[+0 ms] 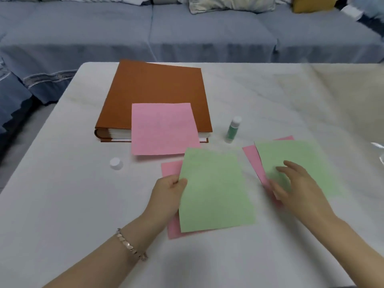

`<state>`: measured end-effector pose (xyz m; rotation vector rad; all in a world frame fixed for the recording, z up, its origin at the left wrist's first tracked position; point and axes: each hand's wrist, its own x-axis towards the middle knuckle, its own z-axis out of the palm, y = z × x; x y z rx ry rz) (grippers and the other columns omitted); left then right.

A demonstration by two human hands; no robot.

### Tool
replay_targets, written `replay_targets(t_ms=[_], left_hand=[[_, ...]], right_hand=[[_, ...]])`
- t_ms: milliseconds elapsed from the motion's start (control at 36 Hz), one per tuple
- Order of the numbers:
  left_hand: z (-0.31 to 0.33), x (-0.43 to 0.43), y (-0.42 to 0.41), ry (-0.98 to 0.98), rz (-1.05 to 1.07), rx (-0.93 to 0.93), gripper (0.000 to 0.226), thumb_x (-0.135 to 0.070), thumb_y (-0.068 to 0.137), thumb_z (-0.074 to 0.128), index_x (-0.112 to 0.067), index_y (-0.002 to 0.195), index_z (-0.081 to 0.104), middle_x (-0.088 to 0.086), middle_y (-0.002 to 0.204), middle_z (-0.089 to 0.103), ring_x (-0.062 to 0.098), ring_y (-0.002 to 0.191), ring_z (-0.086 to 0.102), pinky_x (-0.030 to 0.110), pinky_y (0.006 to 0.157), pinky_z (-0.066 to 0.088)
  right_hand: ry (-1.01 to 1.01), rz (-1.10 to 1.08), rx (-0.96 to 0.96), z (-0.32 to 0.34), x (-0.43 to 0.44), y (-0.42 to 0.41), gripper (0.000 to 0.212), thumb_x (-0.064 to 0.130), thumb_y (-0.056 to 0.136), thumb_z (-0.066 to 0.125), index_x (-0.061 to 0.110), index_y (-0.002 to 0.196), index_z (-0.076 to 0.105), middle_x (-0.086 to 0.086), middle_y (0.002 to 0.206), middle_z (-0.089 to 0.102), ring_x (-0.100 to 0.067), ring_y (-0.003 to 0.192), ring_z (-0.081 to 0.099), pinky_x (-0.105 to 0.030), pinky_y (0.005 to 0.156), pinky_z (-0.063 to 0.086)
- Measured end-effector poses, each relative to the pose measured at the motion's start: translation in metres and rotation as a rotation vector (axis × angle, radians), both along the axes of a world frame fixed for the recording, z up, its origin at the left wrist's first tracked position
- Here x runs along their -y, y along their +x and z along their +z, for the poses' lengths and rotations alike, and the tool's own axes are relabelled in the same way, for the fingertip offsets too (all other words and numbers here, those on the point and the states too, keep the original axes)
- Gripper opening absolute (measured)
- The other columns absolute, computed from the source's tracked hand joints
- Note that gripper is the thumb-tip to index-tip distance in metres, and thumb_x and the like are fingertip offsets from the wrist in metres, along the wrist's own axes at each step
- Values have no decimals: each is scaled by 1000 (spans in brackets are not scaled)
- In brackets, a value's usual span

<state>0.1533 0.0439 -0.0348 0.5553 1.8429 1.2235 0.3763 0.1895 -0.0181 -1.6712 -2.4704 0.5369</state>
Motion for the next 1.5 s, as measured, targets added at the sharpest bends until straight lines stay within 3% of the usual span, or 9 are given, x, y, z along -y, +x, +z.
replay_targets(t_ms=[250, 361, 528, 778, 889, 1083, 1194, 1333, 1500], left_hand=[[-10, 2, -16, -77, -7, -346, 35, -11, 93, 51, -10, 59, 44, -6, 50, 40, 16, 53, 35, 22, 48, 25], [-8, 2, -18, -74, -17, -346, 10, -13, 93, 52, -15, 93, 63, -5, 72, 62, 12, 67, 57, 19, 55, 37], [-6, 0, -16, -68, -21, -375, 37, -7, 91, 53, -21, 126, 48, -10, 98, 59, 11, 88, 58, 17, 66, 40], [-5, 0, -9, -132, -67, -651, 52, -9, 84, 56, -18, 133, 42, 4, 128, 38, 21, 124, 30, 30, 99, 27], [6, -4, 1, -79, -92, -690, 63, -30, 73, 45, -14, 134, 42, 6, 137, 29, 13, 124, 21, 20, 98, 16], [25, -24, 17, 127, -145, -416, 44, -6, 88, 59, -31, 120, 42, -16, 117, 44, 3, 114, 44, 19, 96, 37], [33, -32, 21, 136, -129, -23, 65, -7, 83, 67, -25, 137, 35, -14, 129, 44, 2, 116, 47, 21, 90, 39], [30, -21, 11, 209, -66, 444, 57, -14, 70, 71, -11, 123, 52, 5, 116, 67, 16, 98, 67, 25, 73, 55], [28, -2, -8, 194, 14, 176, 22, 1, 87, 58, -16, 101, 64, 0, 97, 73, 16, 83, 71, 25, 65, 56]], right_hand=[[-44, -64, 132, -23, -12, -6, 50, 47, 87, 52, 8, 118, 50, -5, 119, 50, -24, 112, 47, -33, 82, 40], [-7, -69, 140, -17, -12, -6, 31, 41, 89, 50, 11, 97, 50, -2, 99, 53, -20, 84, 45, -30, 62, 33], [69, -73, 135, -21, -7, -6, 25, 34, 90, 48, 11, 82, 43, 0, 85, 43, -21, 73, 42, -31, 53, 28], [97, -99, 206, -22, -13, -6, 11, 13, 84, 46, 12, 95, 44, -5, 80, 51, -29, 71, 45, -32, 53, 31], [96, -114, 162, -18, -18, 1, 52, 5, 87, 41, 14, 137, 39, -12, 112, 62, -33, 99, 56, -35, 72, 43], [405, 69, -249, 21, 9, 1, 30, 12, 78, 53, 9, 104, 70, -4, 93, 73, -22, 83, 67, -22, 68, 43], [33, 168, -698, 48, 39, -15, 31, 11, 71, 57, 36, 83, 71, 29, 77, 67, 6, 73, 61, -3, 65, 40], [-387, 15, -1058, 54, 44, -33, 31, -13, 77, 63, 17, 81, 68, 11, 66, 71, -2, 59, 64, -13, 55, 49], [-770, 3, -890, 48, 39, -42, 36, 19, 66, 65, 14, 102, 67, -3, 94, 74, -20, 84, 71, -31, 71, 56]])
